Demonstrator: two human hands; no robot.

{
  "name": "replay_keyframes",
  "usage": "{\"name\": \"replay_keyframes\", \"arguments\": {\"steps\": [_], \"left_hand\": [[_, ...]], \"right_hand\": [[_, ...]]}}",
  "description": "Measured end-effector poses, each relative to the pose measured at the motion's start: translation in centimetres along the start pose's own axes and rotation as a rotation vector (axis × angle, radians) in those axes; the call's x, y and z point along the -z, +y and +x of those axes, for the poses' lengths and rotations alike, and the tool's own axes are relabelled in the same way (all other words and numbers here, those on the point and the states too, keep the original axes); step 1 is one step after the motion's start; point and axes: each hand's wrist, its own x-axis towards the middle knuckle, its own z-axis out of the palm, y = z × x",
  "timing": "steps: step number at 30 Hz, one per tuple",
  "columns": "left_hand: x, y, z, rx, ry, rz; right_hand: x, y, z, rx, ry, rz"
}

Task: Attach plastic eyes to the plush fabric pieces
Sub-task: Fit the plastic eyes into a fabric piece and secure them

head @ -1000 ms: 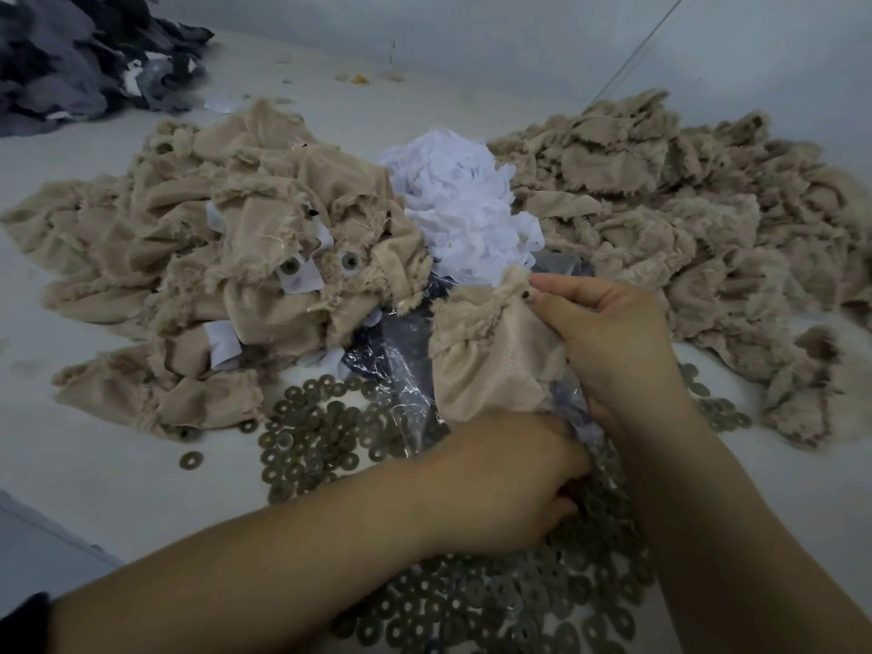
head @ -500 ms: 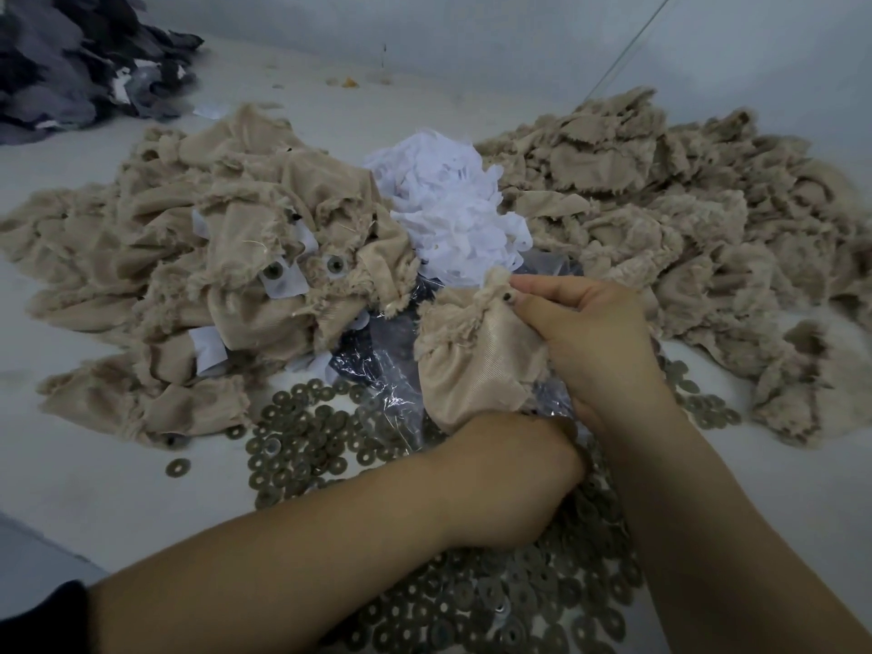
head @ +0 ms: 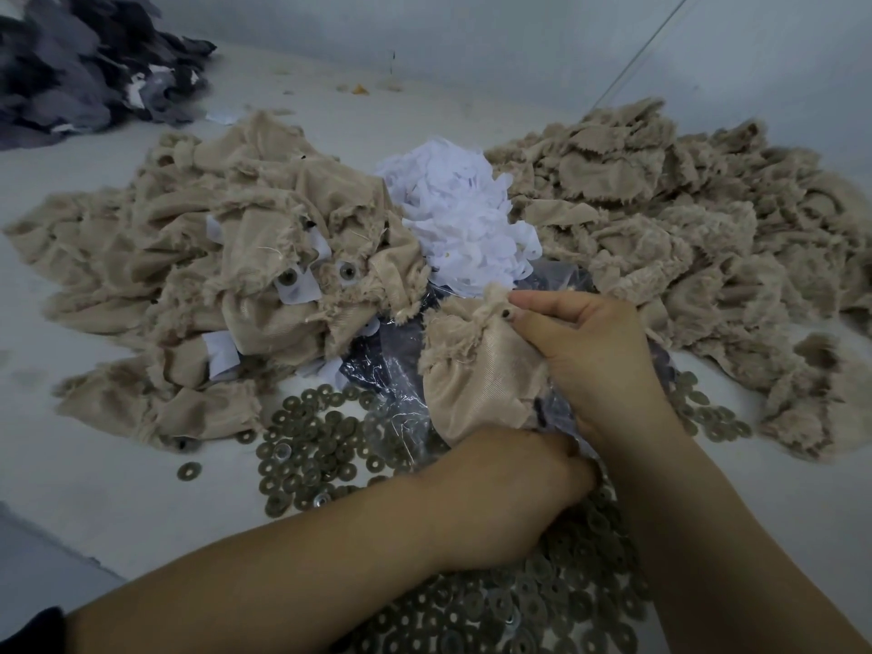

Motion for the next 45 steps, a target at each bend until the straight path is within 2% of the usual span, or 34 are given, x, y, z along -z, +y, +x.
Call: {"name": "replay_keyframes", "arguments": {"steps": [3, 4, 6, 9, 11, 15, 20, 23, 27, 29, 33, 37, 45], "left_hand": [[1.0, -0.2, -0.5, 0.030, 0.059, -0.168], [1.7, -0.3, -0.7, 0.045, 0.116, -0.247], [3.1, -1.0, -1.0, 0.119, 0.340, -0.371], [4.8, -2.4, -1.2, 0.228, 0.731, -0.264], [5.3, -3.3, -1.2, 0.294, 0.839, -0.106], [4.4, -4.6, -1.4, 0.353, 0.839, 0.068], [3.6, -4.7, -1.7, 0.312, 0.909, 0.009], [3.8, -4.6, -2.0, 0.371, 0.902, -0.177], [4.9, -5.1, -2.3, 0.473, 0.890, -0.603], [5.4, -5.3, -2.2, 0.504, 0.845, -0.671], [5.8, -5.7, -2.3, 0.458, 0.809, -0.535], [5.6, -5.6, -2.2, 0.379, 0.804, -0.241], [5.4, -5.6, -2.0, 0.350, 0.743, -0.188]], "right_hand": [[-0.1, -0.2, -0.2, -0.002, 0.002, -0.009], [-0.2, -0.3, -0.2, 0.004, 0.007, -0.018], [-0.3, -0.4, -0.3, 0.003, 0.015, -0.051], [-0.6, -0.7, -0.6, -0.030, -0.026, -0.042], [-0.9, -0.8, -1.0, -0.012, -0.059, -0.054], [-1.6, -1.2, -1.8, 0.028, -0.100, -0.052], [-1.5, -1.1, -1.9, -0.002, -0.046, -0.025], [-1.6, -1.2, -1.8, -0.027, -0.032, -0.018], [-1.5, -1.0, -1.8, -0.031, -0.051, 0.007], [-1.5, -1.1, -1.8, -0.032, -0.063, 0.023], [-1.5, -1.3, -1.9, -0.002, -0.078, 0.007], [-1.5, -1.3, -2.1, 0.003, -0.094, 0.062], [-2.0, -0.7, -2.2, -0.094, -0.164, 0.297]]}}
